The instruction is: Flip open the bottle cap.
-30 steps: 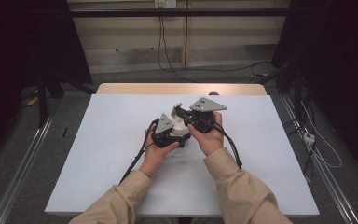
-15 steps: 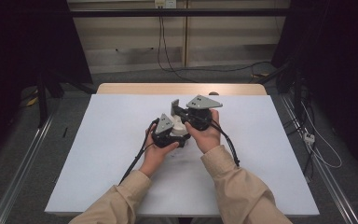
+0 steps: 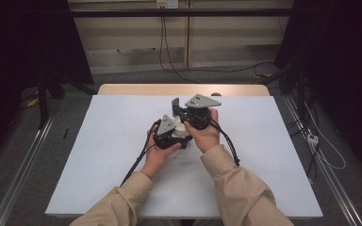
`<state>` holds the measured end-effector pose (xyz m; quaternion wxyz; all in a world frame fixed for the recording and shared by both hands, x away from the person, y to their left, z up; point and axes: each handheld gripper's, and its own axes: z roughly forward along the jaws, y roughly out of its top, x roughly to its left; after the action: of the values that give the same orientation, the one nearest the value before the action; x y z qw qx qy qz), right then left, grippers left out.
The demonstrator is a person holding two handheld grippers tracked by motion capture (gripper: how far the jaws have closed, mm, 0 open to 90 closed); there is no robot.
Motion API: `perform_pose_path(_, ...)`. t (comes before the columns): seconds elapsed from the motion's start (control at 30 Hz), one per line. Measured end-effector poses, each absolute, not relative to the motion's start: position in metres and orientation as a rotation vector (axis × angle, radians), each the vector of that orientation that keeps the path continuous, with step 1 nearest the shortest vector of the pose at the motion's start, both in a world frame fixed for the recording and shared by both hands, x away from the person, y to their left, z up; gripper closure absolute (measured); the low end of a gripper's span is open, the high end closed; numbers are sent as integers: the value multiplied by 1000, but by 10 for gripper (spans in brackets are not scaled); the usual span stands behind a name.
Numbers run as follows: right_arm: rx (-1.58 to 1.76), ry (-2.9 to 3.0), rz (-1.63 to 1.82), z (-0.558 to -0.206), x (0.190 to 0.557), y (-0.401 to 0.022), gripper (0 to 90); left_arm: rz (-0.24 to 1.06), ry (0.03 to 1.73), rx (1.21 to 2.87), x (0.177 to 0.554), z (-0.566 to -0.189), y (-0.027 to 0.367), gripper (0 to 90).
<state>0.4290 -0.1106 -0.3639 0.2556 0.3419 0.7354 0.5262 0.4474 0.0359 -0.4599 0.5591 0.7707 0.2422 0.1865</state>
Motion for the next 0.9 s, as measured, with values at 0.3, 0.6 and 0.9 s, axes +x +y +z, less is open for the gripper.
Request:
perform_pose_path(0.3, 938, 1992, 1426, -366, 433, -111, 900, 426, 589, 1808, 447, -460, 35, 186)
perform_pose_path(0.6, 975, 1985, 1417, -371, 438, -114, 900, 432, 569, 1820, 447, -460, 35, 186)
perform_pose_path(0.9, 966, 1988, 1400, -372, 440, -113, 900, 421, 581, 1810, 447, -460, 35, 186)
